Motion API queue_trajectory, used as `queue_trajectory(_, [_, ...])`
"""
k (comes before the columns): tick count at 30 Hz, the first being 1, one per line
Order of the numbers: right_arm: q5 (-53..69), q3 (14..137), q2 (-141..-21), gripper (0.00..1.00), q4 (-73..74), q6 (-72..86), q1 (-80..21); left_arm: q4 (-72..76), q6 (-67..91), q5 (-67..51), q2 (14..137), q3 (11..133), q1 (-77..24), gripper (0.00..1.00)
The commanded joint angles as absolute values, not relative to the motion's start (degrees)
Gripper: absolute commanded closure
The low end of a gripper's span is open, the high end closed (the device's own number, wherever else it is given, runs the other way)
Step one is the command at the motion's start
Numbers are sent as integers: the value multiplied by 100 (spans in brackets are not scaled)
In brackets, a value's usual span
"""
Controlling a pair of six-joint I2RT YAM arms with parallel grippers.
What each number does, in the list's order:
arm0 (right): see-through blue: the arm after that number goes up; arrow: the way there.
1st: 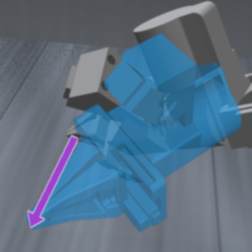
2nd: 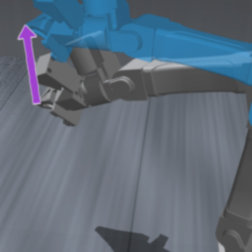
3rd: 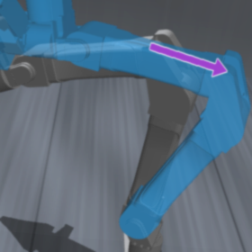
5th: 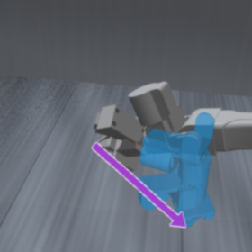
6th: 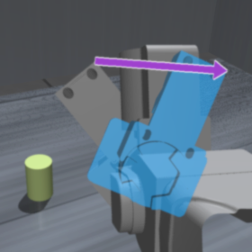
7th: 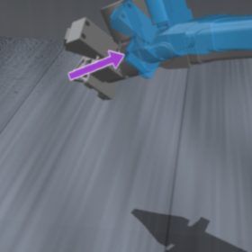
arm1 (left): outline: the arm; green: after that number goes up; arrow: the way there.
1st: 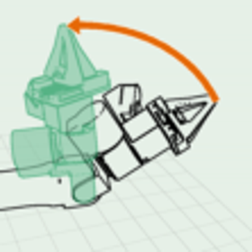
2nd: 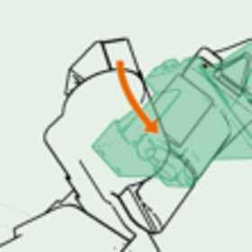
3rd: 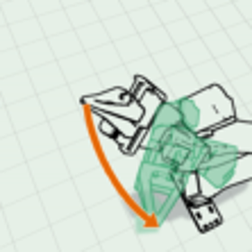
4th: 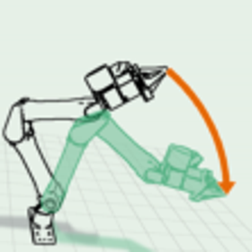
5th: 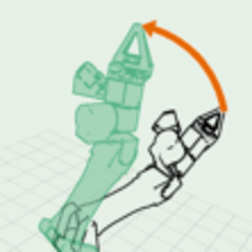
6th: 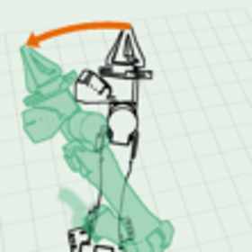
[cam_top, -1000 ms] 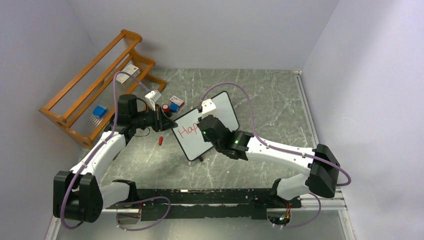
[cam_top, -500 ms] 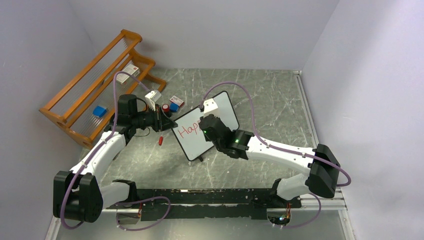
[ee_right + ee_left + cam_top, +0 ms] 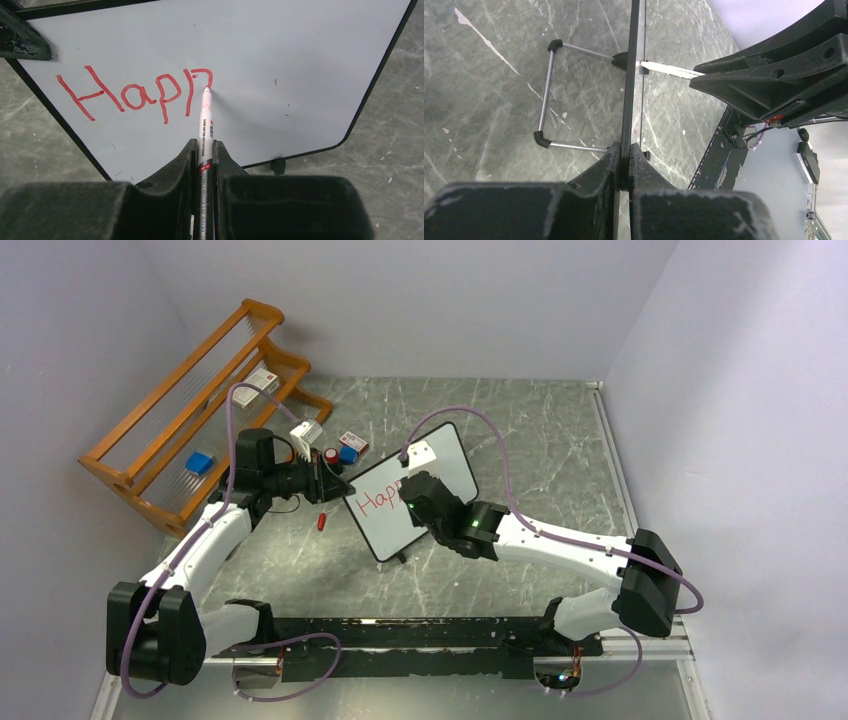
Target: Write a sentence on the whiteboard
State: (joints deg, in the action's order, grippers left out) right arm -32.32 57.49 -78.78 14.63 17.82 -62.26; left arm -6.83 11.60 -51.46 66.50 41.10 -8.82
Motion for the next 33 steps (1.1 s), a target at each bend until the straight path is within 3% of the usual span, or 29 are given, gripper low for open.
queue_trajectory(1, [-2977, 5717, -7831, 100, 1414, 1854, -6266, -949, 1020, -4902, 6776, 4069, -888, 95])
queue_trajectory(33, [-3299, 5772, -7379, 100, 1429, 1574, -6185, -1094, 936, -4800, 6803, 4139, -888, 95])
